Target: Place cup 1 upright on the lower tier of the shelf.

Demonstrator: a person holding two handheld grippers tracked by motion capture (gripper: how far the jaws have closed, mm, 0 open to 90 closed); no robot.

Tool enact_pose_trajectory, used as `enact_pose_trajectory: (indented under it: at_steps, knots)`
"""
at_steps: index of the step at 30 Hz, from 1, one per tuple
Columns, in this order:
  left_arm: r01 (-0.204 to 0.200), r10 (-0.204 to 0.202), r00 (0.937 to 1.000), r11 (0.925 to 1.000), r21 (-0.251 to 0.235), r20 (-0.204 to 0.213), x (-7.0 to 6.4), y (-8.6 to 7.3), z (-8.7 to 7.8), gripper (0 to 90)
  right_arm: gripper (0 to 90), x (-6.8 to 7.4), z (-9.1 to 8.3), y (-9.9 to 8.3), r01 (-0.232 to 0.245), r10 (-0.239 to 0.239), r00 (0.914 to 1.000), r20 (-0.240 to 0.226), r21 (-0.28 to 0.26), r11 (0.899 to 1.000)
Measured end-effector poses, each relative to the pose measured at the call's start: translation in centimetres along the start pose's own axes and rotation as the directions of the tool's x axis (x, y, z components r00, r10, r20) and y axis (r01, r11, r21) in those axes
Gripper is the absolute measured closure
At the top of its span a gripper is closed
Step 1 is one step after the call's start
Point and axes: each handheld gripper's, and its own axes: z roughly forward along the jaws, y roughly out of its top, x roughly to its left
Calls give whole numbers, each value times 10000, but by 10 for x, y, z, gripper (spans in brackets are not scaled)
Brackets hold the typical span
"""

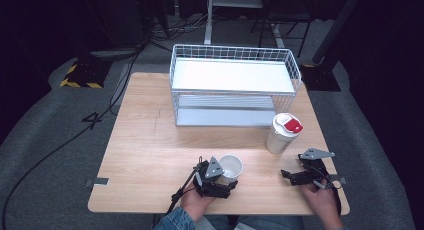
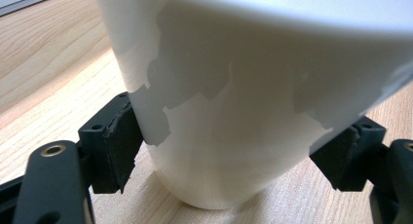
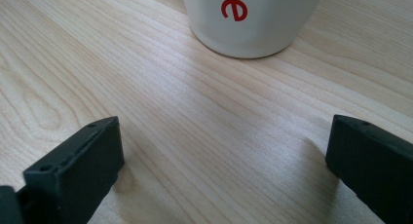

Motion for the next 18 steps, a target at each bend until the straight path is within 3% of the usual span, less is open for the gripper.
enact_pose_trajectory:
  at_steps: [18]
  knots:
    - [-118, 119, 9998, 9999, 55, -132, -2, 0, 0, 222, 4, 1, 0, 0, -40, 40, 10000, 59, 13, 10000]
